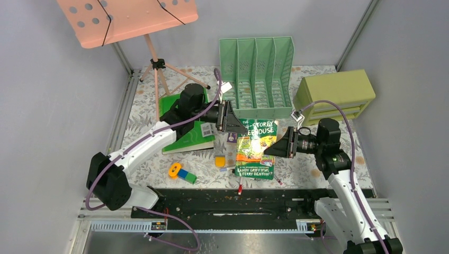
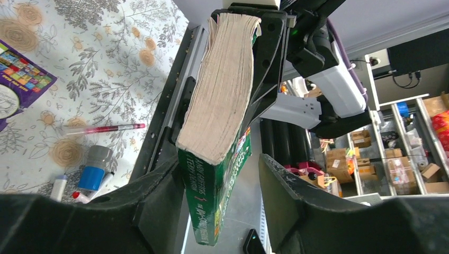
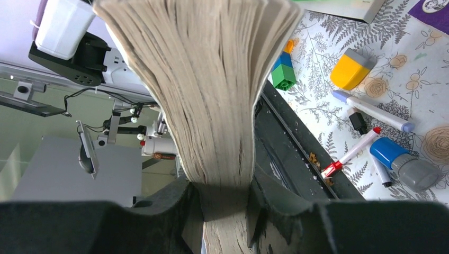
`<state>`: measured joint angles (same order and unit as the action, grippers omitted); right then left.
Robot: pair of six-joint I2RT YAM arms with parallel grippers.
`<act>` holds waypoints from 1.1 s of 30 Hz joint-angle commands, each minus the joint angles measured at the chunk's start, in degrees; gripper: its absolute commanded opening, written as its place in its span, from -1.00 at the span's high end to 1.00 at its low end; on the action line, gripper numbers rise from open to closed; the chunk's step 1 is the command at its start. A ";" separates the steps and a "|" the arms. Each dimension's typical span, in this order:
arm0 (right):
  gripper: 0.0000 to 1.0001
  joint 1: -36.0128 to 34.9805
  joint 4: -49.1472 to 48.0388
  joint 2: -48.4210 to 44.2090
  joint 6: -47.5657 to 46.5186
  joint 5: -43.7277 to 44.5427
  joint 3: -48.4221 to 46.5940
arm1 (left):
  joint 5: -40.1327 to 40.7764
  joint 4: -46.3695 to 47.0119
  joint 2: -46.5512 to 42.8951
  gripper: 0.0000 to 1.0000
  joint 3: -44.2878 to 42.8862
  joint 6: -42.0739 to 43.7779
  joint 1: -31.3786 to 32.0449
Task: Organize the desk
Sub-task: Place the book in the storage box.
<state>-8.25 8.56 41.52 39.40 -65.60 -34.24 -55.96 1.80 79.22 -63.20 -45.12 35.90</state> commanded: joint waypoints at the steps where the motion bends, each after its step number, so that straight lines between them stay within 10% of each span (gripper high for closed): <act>1: 1.00 -0.28 6.40 0.43 -3.19 0.29 -2.17 | 0.14 -6.81 -3.97 -0.05 -6.97 7.63 -0.07; 33: 1.00 -0.36 9.94 -1.52 -5.63 -2.17 -2.97 | 5.01 -23.25 5.34 -0.09 -20.89 18.66 5.89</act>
<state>-8.25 17.10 40.64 34.04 -66.92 -35.51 -50.02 -24.38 84.25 -79.66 -27.70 40.47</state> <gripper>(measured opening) 0.349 0.581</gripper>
